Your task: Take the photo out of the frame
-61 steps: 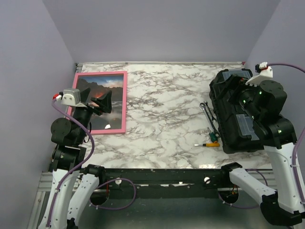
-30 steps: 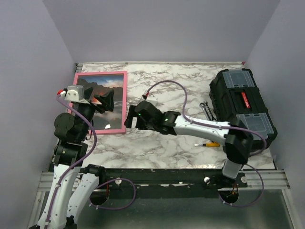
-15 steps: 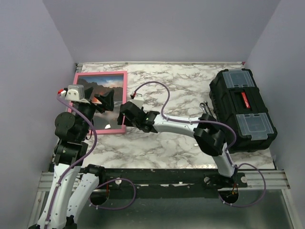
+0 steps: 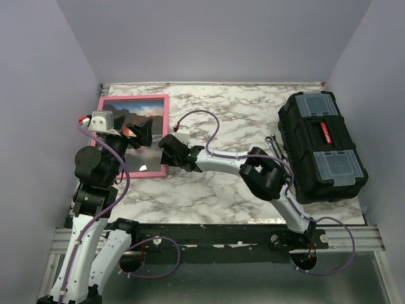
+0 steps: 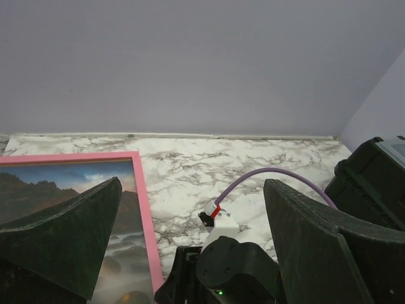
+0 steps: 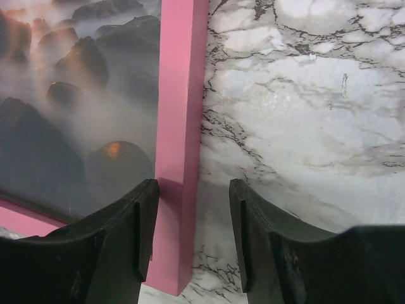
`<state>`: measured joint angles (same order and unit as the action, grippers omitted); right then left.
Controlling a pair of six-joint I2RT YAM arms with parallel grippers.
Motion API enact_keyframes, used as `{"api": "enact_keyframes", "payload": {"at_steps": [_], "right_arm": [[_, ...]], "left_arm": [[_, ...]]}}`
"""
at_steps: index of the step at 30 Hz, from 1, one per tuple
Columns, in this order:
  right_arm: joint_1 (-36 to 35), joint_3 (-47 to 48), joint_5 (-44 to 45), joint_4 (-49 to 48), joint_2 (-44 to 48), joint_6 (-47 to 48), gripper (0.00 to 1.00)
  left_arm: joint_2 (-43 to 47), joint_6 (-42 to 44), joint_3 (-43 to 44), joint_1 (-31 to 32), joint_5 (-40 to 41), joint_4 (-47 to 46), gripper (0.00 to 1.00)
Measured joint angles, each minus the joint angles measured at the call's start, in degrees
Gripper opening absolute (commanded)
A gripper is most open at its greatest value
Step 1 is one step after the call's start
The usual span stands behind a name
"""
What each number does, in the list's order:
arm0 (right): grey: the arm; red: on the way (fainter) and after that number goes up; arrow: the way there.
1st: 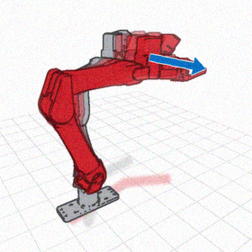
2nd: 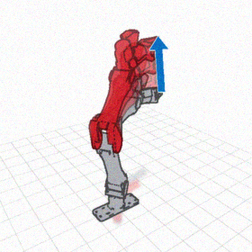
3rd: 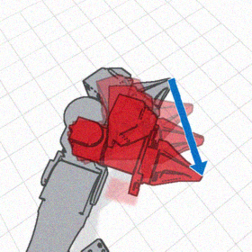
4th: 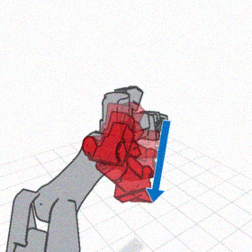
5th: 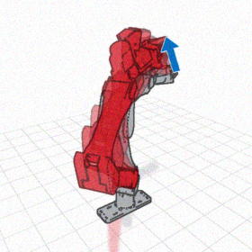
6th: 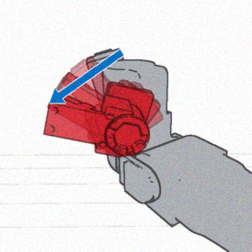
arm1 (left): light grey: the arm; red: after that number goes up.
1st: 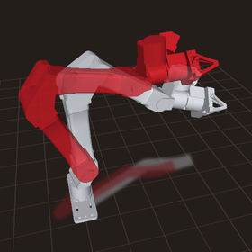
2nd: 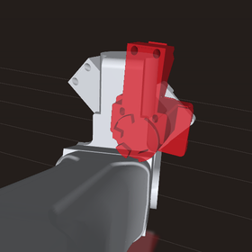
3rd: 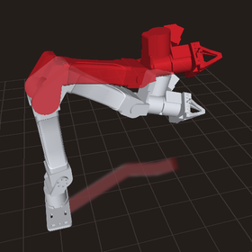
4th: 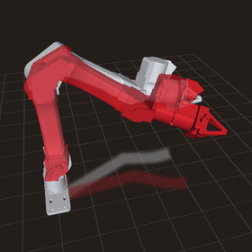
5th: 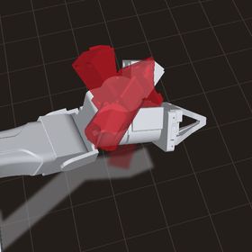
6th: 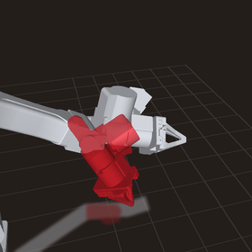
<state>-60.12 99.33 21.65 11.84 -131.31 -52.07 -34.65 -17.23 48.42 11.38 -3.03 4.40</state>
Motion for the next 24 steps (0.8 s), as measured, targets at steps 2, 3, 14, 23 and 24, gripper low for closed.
{"api": "enact_keyframes", "payload": {"at_steps": [2, 3, 14, 23, 24], "right_arm": [[-0.04, 0.15, -0.02, -0.15, -0.52, 0.22, 0.55], [-0.07, 0.48, -0.04, -0.15, -0.63, 0.48, 0.55], [-0.09, 0.94, -0.09, -0.92, -1.33, 1.16, 0.55], [-0.09, 1.95, -0.15, -1.55, -2.23, 1.64, 0.47], [-0.09, 1.95, -0.15, -1.57, -2.25, 1.70, 0.45]], "left_arm": [[-0.07, -0.17, 0.00, 0.00, -0.28, 0.00, 0.99], [-0.13, -0.20, 0.00, 0.00, -0.46, -0.02, 0.99], [-1.01, -0.72, 0.00, 0.00, -0.92, 0.00, 0.99], [-1.70, -1.03, 0.00, 0.00, -1.25, 0.00, 0.99], [-1.84, -1.05, 0.00, 0.00, -1.31, 0.00, 0.99]]}}
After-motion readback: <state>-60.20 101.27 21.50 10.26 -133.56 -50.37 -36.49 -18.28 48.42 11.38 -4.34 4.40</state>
